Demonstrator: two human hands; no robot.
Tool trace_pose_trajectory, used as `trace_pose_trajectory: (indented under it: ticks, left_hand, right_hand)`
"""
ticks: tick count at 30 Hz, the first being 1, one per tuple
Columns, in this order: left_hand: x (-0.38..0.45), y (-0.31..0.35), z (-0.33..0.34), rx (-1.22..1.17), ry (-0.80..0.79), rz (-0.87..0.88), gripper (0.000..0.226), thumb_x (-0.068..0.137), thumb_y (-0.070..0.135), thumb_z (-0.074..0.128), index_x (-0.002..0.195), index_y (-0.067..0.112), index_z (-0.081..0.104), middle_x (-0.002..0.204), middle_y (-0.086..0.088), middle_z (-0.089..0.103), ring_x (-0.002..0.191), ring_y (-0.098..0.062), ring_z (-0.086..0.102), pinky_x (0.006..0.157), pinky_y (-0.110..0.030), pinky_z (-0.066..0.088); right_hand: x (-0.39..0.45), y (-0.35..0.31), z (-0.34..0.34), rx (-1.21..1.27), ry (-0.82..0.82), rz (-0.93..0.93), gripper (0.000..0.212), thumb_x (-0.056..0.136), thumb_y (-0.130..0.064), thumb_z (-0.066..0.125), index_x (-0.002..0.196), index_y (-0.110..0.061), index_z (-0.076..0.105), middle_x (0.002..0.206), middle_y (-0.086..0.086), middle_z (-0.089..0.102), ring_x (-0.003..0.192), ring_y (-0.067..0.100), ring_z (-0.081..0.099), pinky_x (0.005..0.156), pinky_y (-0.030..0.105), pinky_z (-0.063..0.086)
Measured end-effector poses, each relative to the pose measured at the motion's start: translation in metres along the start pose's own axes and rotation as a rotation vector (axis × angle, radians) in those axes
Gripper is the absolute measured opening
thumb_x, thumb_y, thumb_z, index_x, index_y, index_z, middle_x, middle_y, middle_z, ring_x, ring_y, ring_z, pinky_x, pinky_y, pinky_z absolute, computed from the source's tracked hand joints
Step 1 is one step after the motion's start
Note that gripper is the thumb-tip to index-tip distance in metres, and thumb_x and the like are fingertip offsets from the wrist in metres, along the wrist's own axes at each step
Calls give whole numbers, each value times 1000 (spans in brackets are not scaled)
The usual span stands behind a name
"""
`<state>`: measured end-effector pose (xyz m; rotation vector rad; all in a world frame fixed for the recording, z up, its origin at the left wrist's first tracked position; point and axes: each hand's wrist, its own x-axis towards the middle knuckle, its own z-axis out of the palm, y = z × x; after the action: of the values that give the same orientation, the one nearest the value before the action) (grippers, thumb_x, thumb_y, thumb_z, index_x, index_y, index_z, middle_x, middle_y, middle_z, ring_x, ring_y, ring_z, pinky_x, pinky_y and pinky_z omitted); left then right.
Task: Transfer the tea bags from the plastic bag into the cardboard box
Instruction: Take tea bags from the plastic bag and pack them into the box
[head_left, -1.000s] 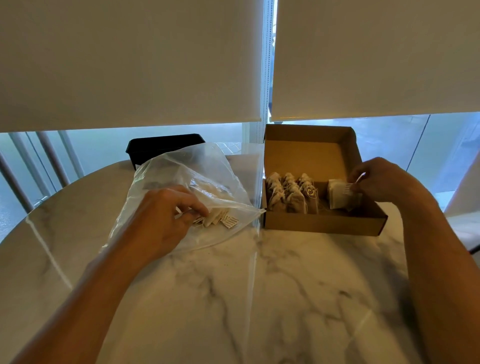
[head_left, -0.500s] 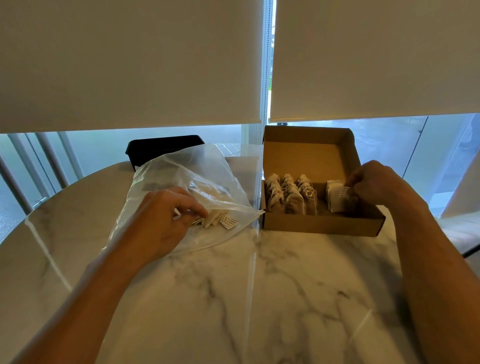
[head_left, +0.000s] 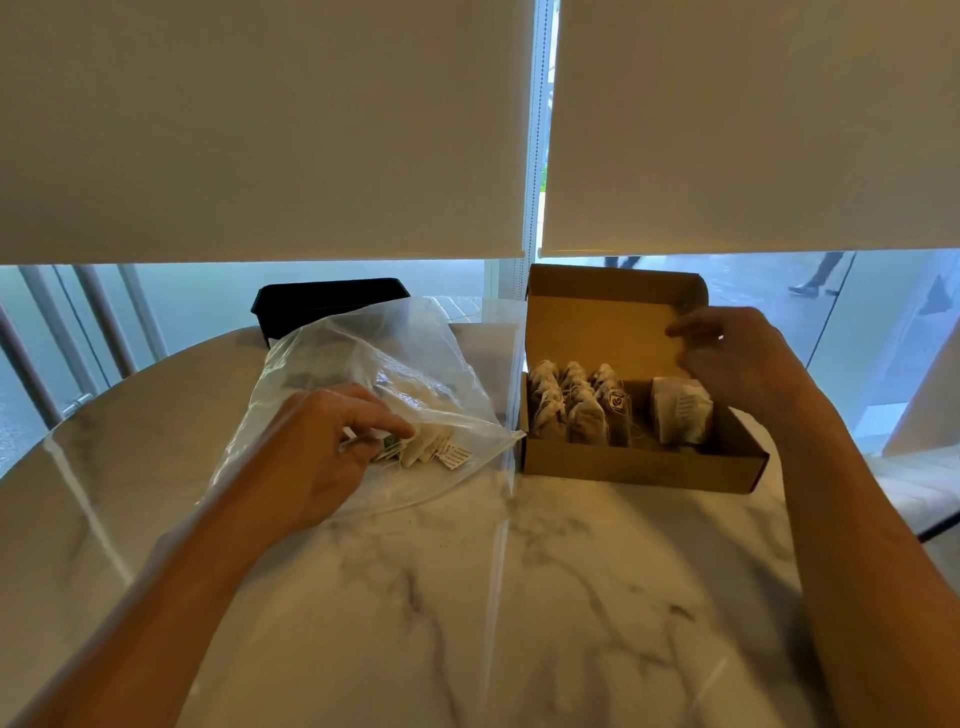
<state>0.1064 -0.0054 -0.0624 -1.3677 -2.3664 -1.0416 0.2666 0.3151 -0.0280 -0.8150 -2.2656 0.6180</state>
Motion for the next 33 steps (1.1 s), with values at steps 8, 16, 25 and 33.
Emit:
trace_pose_trajectory:
  ticks: [8,16,25,33]
  left_hand:
    - [-1,3,-2,-17,19,-28,34,79,-10,66,93,19,76,92,17,61,82,1,58,68,0,40]
    - [-1,5,-4,48,123,-7,30,82,3,68,106,22,72,106,13,62,87,-2,56,71,-1,39]
    - [-6,24,14,185,156,99,20,75,20,78,94,18,76,95,-2,72,73,-11,64,70,-28,55]
    - [18,-7,31,99,-97,-256,56,82,40,69,133,25,52,133,3,55,117,-21,54,99,-33,43]
  right_hand:
    - [-62,-85,51,206,-449,-409,12,83,-33,69,81,-44,68,119,-20,52,106,4,49,86,17,43]
    - [-72,-94,92,58,-372,-540,42,86,-24,67,126,-34,58,133,-10,50,112,7,47,97,27,45]
    - [-73,-99,98,157,-399,-557,76,80,-20,74,143,-36,33,139,-13,40,99,0,46,69,4,43]
    - [-73,-103,99,119,-441,-563,83,82,-23,73,146,-39,23,145,-16,32,103,-1,41,74,3,35]
